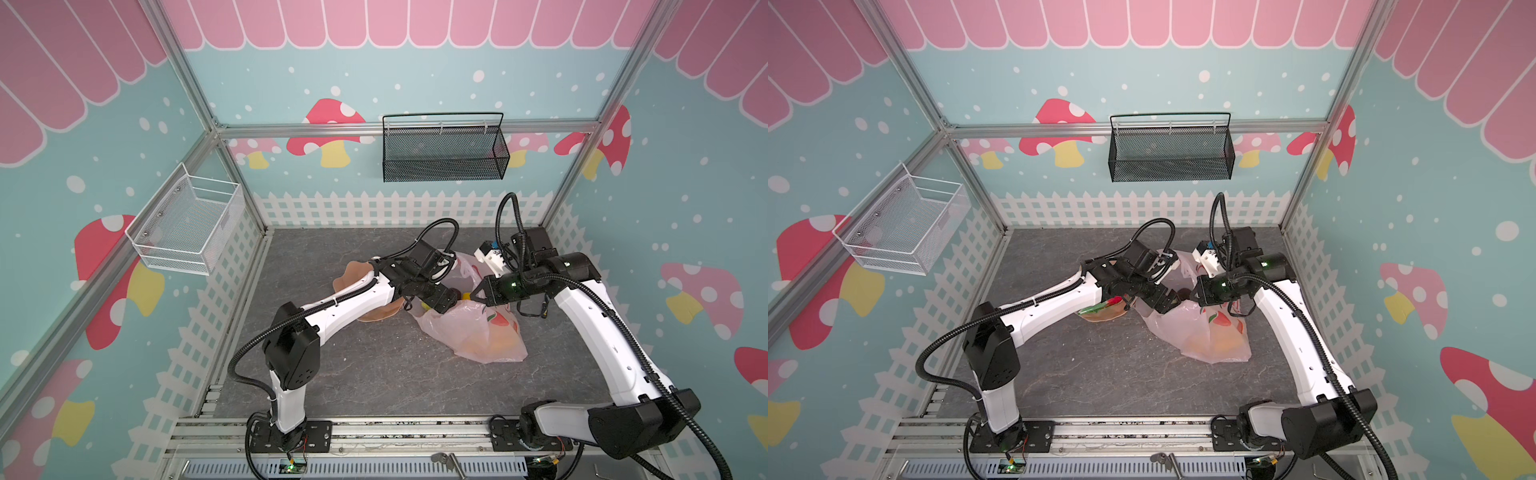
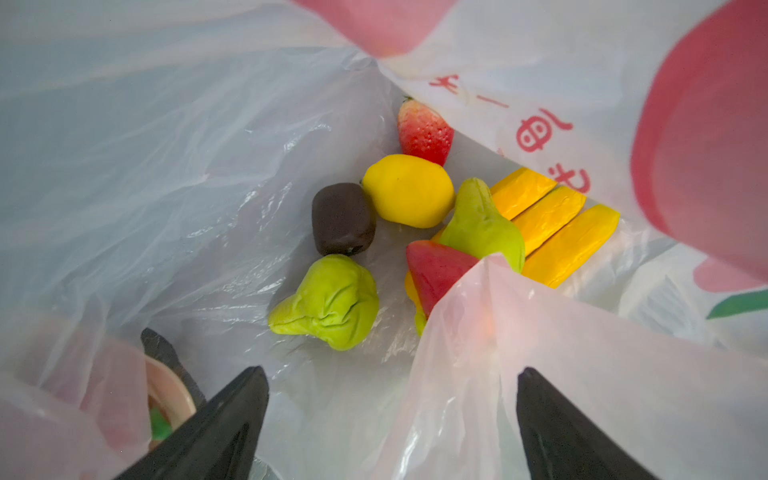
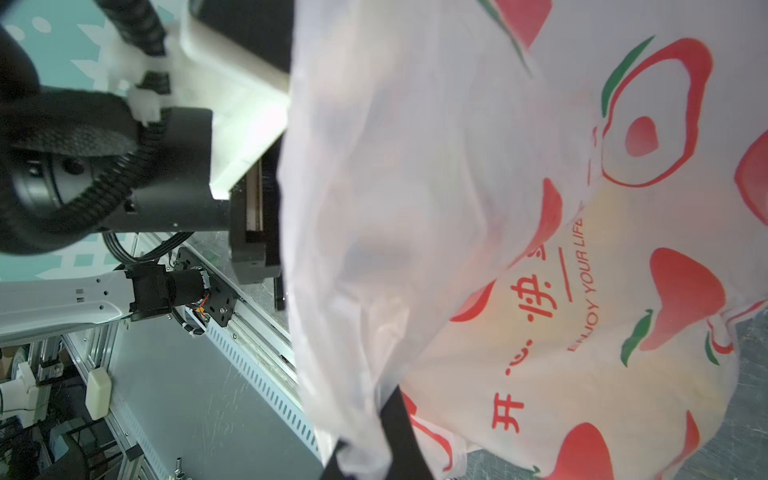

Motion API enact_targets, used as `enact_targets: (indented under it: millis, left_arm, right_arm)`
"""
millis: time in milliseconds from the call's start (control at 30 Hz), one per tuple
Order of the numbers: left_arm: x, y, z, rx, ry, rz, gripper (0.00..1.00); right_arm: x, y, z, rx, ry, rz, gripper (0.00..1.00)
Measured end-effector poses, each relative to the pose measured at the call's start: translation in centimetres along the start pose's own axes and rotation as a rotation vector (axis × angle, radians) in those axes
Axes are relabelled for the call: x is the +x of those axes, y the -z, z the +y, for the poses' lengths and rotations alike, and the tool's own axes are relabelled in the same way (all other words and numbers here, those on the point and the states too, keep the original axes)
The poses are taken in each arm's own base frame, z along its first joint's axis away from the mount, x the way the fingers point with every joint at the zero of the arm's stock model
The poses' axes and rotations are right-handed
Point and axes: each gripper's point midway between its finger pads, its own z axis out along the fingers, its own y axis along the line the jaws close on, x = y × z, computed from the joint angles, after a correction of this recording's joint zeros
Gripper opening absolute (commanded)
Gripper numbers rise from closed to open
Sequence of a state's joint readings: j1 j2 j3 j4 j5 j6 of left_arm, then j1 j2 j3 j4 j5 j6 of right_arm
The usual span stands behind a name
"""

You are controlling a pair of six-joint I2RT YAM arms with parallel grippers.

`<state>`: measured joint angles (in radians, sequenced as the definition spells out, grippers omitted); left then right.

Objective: Place the fruits into the plastic bag
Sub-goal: 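Lower the strawberry into the bag and open the left gripper, then raise the open left gripper out of the bag and over the bowl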

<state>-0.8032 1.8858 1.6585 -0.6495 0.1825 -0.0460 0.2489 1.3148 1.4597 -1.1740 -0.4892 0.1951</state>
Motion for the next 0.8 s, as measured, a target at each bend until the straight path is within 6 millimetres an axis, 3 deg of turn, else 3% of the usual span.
enact_targets:
  millis: [300, 633, 800]
  left_arm:
    - [-0.1, 1.2, 2.2, -0.033, 0.065, -0.025, 0.93]
    - [-0.6, 4.9, 5.0, -0.082, 0.171, -0.073, 0.93]
    - [0.7, 6.2, 5.6, -0.109, 0.194, -0.053, 0.92]
  right_arm:
    - [0.0, 0.0, 0.0, 0.0, -0.001, 0.001, 0.0]
    - [-0.1, -0.4, -0.2, 0.002, -0.006, 0.012, 0.0]
    - [-0.1, -0.5, -0.3, 0.003, -0.008, 0.017, 0.0]
